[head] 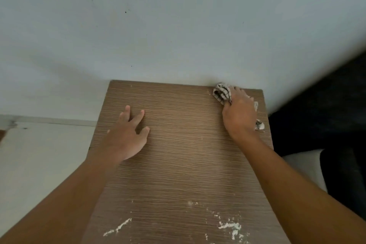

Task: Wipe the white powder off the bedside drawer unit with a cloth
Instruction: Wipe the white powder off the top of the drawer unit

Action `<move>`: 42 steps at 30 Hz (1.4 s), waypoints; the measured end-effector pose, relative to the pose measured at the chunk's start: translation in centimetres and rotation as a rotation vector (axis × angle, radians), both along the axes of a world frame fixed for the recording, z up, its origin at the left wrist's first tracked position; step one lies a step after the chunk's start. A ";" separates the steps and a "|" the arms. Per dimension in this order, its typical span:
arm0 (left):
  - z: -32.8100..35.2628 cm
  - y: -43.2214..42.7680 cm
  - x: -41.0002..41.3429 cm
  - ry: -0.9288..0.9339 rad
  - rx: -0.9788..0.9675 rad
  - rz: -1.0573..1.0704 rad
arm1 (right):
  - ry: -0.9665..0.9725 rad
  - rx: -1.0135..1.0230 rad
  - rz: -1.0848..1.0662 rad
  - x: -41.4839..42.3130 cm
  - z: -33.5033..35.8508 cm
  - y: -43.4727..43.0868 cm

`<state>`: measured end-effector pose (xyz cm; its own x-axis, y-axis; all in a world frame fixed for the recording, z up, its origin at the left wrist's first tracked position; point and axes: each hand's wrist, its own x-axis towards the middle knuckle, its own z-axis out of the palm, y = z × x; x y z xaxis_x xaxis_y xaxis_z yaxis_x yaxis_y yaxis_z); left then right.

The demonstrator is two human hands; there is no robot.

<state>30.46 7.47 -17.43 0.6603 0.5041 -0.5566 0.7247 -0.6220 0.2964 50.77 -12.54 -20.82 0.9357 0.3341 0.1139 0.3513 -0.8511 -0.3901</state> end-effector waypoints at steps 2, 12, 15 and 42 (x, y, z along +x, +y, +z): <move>0.1 0.6 -0.8 0.003 -0.017 0.022 | 0.009 0.006 0.013 -0.8 -0.3 1.7; 0.7 1.0 -1.9 -0.019 -0.139 0.080 | 0.047 0.013 0.635 -7.1 0.7 2.3; 0.7 1.0 -2.1 -0.024 -0.150 0.082 | 0.112 0.026 0.782 -12.3 1.5 -1.4; 1.5 1.1 -1.7 -0.009 -0.246 0.131 | 0.084 -0.187 0.827 -18.9 2.1 -2.3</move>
